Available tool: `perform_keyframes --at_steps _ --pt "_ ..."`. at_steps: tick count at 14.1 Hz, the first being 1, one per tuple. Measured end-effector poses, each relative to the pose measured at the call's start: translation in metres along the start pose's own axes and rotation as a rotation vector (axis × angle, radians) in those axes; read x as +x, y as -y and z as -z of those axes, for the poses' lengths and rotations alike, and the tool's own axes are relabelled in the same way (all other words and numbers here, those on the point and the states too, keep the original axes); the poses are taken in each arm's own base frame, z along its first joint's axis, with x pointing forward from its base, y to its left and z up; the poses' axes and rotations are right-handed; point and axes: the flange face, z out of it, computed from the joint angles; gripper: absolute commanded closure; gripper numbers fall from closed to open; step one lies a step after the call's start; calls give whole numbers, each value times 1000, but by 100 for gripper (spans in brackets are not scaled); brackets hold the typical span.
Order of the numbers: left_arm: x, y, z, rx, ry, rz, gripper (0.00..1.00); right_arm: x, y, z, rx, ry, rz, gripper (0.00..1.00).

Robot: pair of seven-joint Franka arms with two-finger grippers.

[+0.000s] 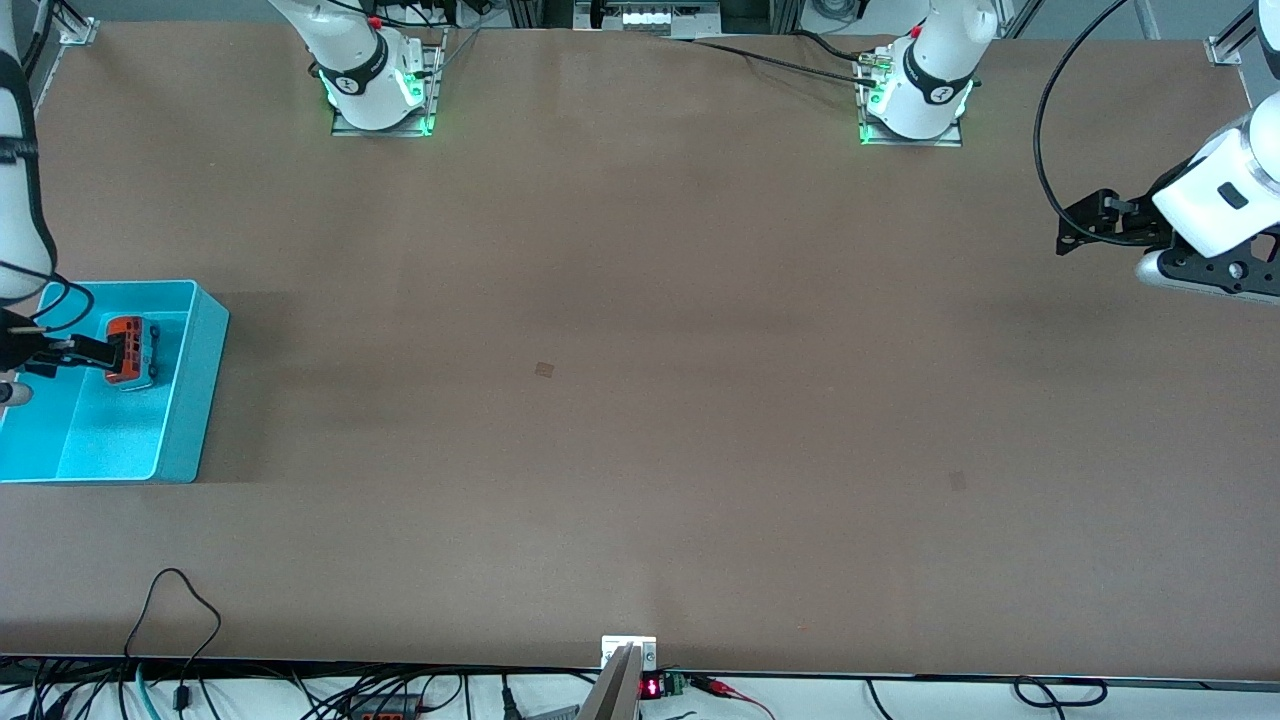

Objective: Wind up bus and store in blue box

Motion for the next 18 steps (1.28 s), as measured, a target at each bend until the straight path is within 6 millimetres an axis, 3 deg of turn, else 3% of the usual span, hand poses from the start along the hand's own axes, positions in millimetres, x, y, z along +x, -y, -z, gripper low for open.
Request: perform_keyframes --at_steps 3,6,9,11,13,18 --pt "0 -2 0 0 0 -3 0 5 67 67 -4 72 7 0" --pt "0 -3 0 0 1 -6 0 4 136 120 -17 130 36 0" --pt "0 -4 0 0 5 -6 0 -5 175 167 -16 148 75 0" --pt "0 -4 0 0 5 -7 0 -10 189 189 -19 119 92 0" --pt "0 -4 0 0 5 -7 0 -14 193 198 -20 105 93 0" --pt "0 -4 0 0 8 -8 0 -13 176 170 -14 132 60 0"
